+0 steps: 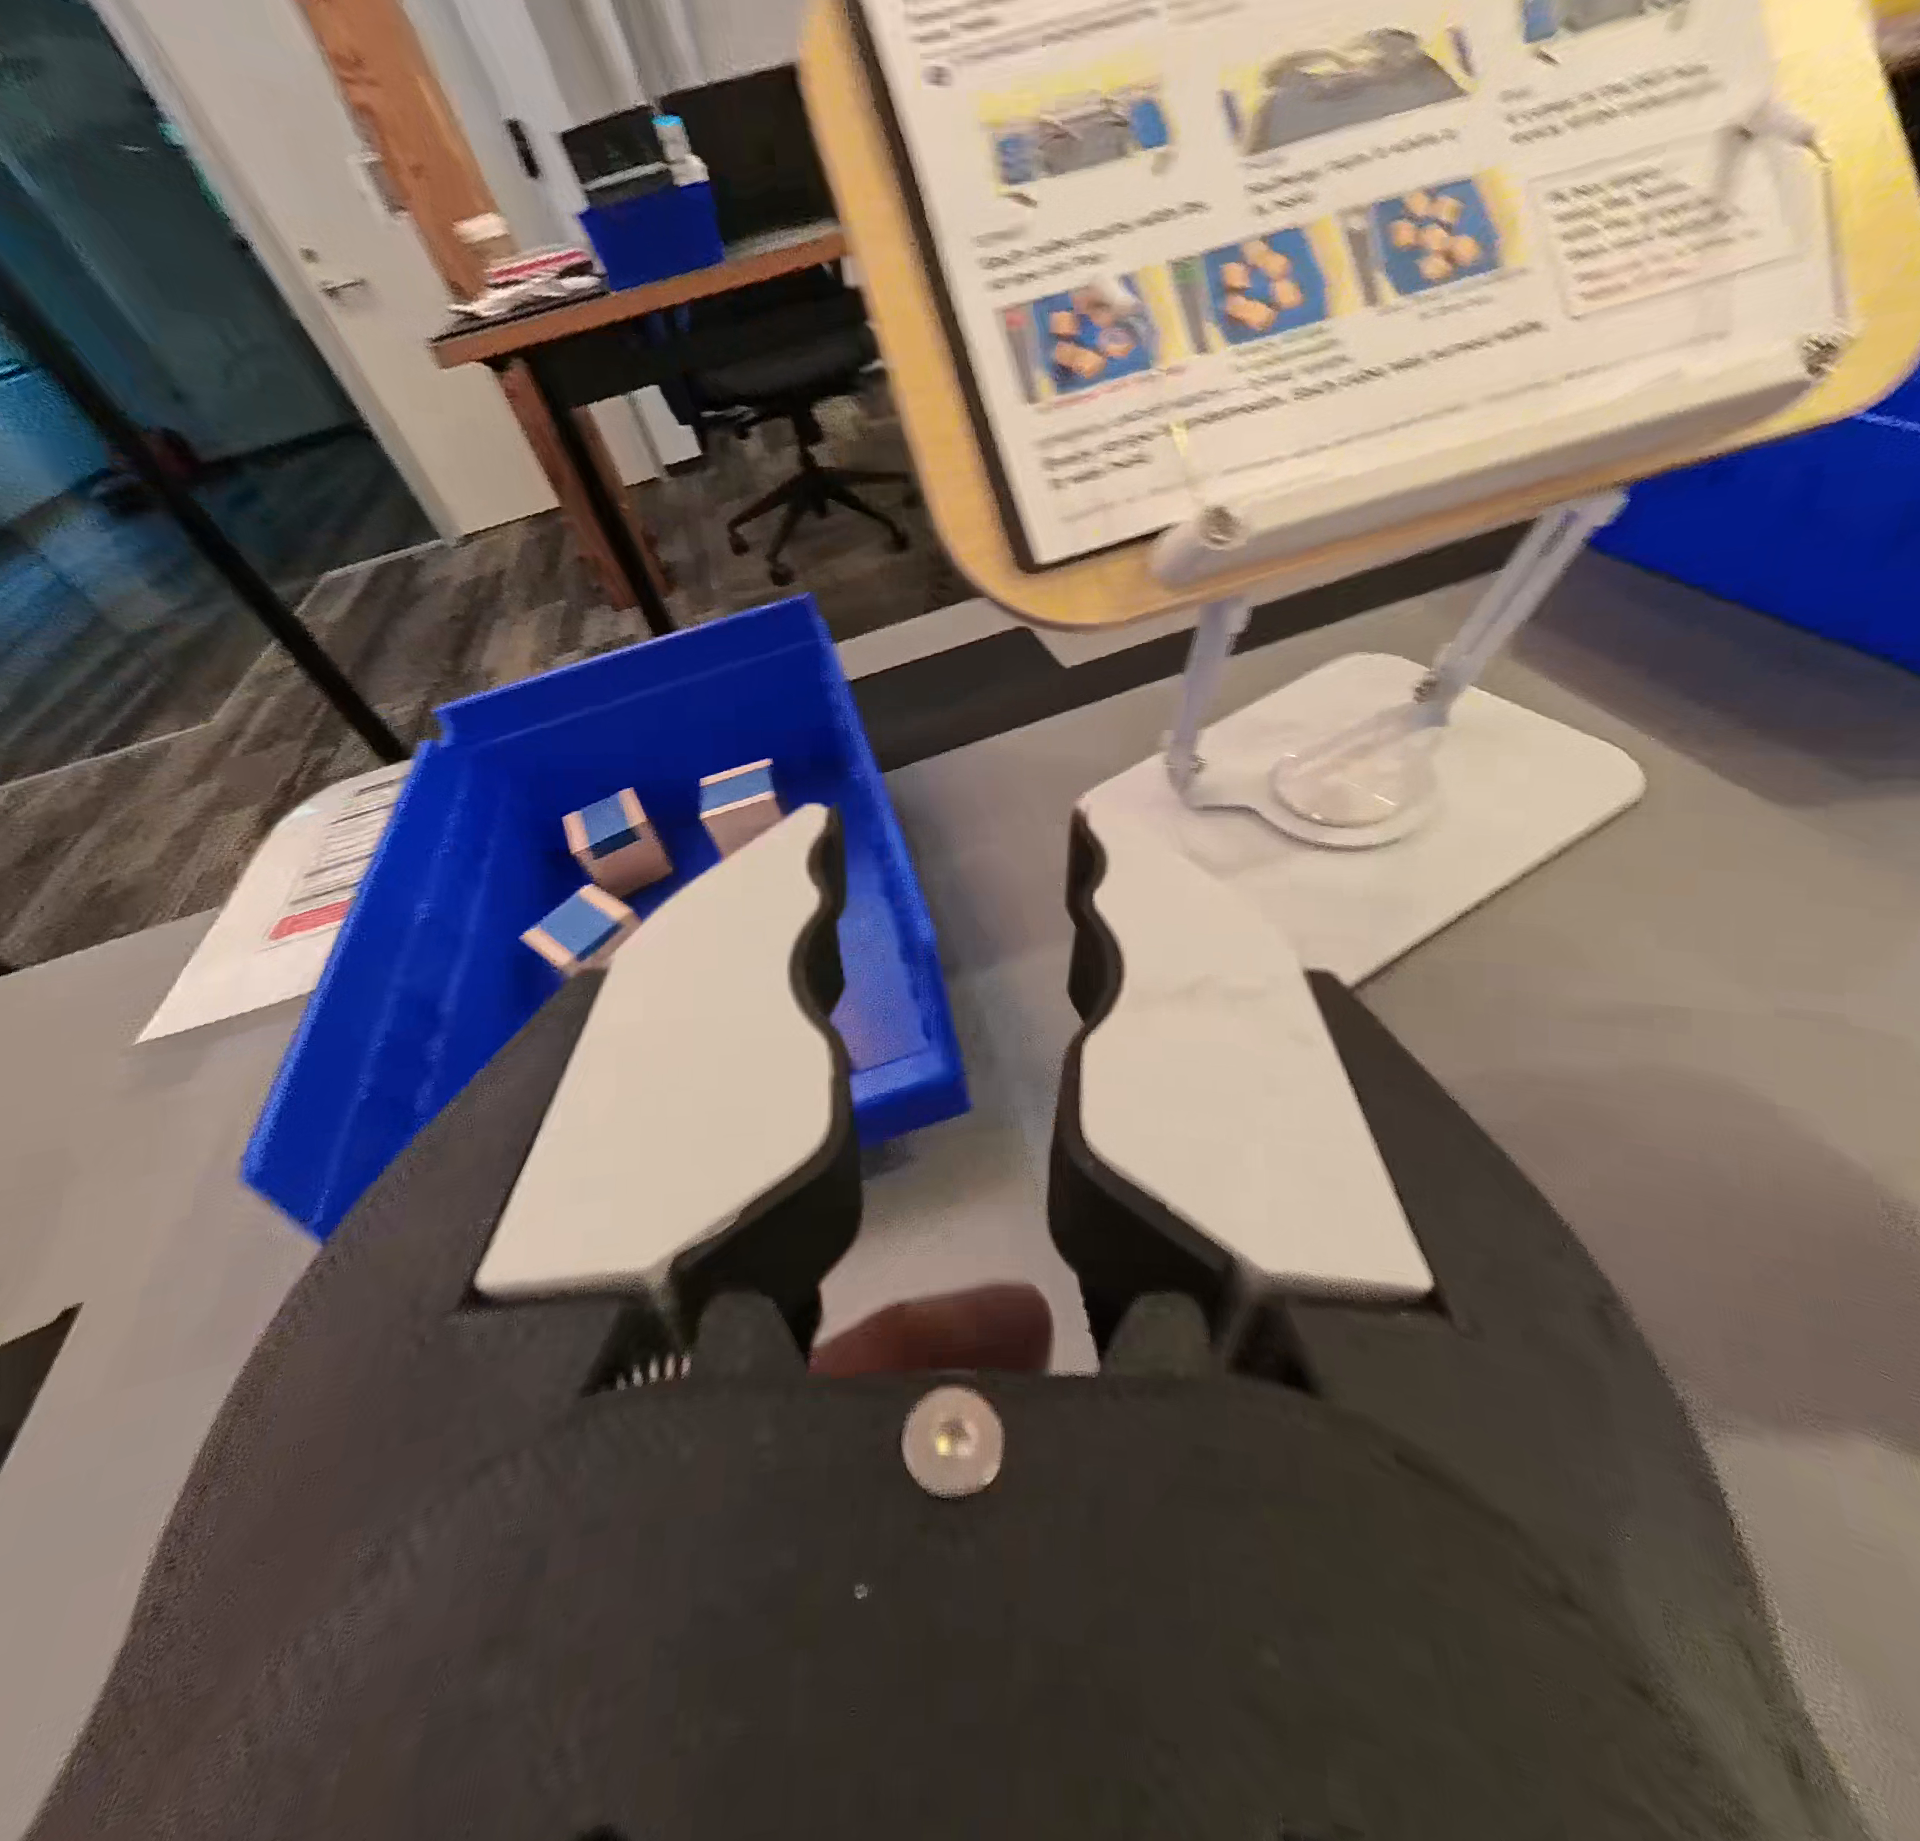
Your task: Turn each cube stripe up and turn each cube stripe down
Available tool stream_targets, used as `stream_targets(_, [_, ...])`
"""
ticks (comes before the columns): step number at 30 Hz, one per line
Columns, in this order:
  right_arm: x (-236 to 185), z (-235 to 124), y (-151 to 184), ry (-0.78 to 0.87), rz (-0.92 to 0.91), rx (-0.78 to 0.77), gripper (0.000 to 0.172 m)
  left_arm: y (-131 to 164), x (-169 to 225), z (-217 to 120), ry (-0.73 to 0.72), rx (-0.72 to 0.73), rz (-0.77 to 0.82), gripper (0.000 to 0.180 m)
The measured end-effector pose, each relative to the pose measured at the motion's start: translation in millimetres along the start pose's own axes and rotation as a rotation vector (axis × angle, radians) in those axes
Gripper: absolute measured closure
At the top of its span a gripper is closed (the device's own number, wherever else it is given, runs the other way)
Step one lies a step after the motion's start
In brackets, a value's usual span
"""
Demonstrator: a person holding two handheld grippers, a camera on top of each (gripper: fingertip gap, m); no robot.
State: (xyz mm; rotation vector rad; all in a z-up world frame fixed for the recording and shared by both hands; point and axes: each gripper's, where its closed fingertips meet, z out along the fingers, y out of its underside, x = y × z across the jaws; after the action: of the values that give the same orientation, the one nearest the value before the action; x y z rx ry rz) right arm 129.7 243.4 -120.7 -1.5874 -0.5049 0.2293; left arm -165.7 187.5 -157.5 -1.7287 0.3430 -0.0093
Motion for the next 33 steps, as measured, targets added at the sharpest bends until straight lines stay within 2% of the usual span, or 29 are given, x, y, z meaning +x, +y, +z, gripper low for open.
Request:
stream_targets(1, [0.9, 1.3, 8.7, 0.026, 0.001, -0.013, 0.132, 1.4, -10.4, -1.8, -0.023, 0.005, -0.023, 0.134])
stream_targets(3, [3.3, 4.1, 25.5, 0.066, 0.013, -0.046, 0.106, 8.1, -29.6, -1.5, -0.081, -0.009, -0.074, 0.107])
stream_targets(7, [6.2, 7.7, 47.5, 0.073, 0.056, -0.099, 0.106, 26.2, -49.0, 5.6, -0.131, -0.029, -0.142, 0.095])
stream_targets(9, [15.8, 8.1, 55.8, 0.116, 0.06, -0.122, 0.088, 31.6, -54.4, 8.3, -0.14, -0.031, -0.166, 0.096])
stream_targets(13, [39.5, 0.8, 58.2, 0.21, 0.063, -0.077, 0.07, 28.0, -59.3, 10.1, -0.178, 0.004, -0.143, 0.092])
stream_targets(17, [57.7, -11.7, 51.3, 0.268, 0.057, 0.001, 0.064, 22.8, -57.5, 13.4, -0.186, 0.027, -0.169, 0.086])
stream_targets(21, [63.1, -24.9, 41.5, 0.261, 0.051, 0.043, 0.079, 13.3, -53.1, 15.2, -0.172, 0.055, -0.156, 0.096])
stream_targets(23, [64.8, -31.2, 36.8, 0.256, 0.046, 0.06, 0.088, 8.6, -51.6, 15.6, -0.152, 0.061, -0.15, 0.112])
stream_targets(24, [64.8, -34.5, 34.3, 0.247, 0.047, 0.072, 0.098, 6.4, -52.6, 15.0, -0.146, 0.065, -0.143, 0.123])
stream_targets(25, [63.7, -37.0, 32.6, 0.229, 0.045, 0.078, 0.113, 3.8, -54.2, 13.3, -0.142, 0.076, -0.137, 0.139])
stream_targets(26, [61.8, -39.1, 32.3, 0.205, 0.04, 0.076, 0.136, 1.9, -55.8, 11.8, -0.136, 0.086, -0.137, 0.15])
stream_targets(27, [55.9, -41.0, 30.9, 0.152, 0.029, 0.08, 0.172, 1.3, -57.5, 10.8, -0.13, 0.089, -0.144, 0.161])
stream_targets(28, [53.4, -43.4, 29.0, 0.125, 0.03, 0.09, 0.172, -0.4, -56.3, 9.7, -0.107, 0.1, -0.137, 0.18])
stream_targets(33, [59.8, -47.3, 32.6, 0.154, 0.015, 0.062, 0.172, -3.0, -54.5, 13.5, -0.106, 0.101, -0.128, 0.18])
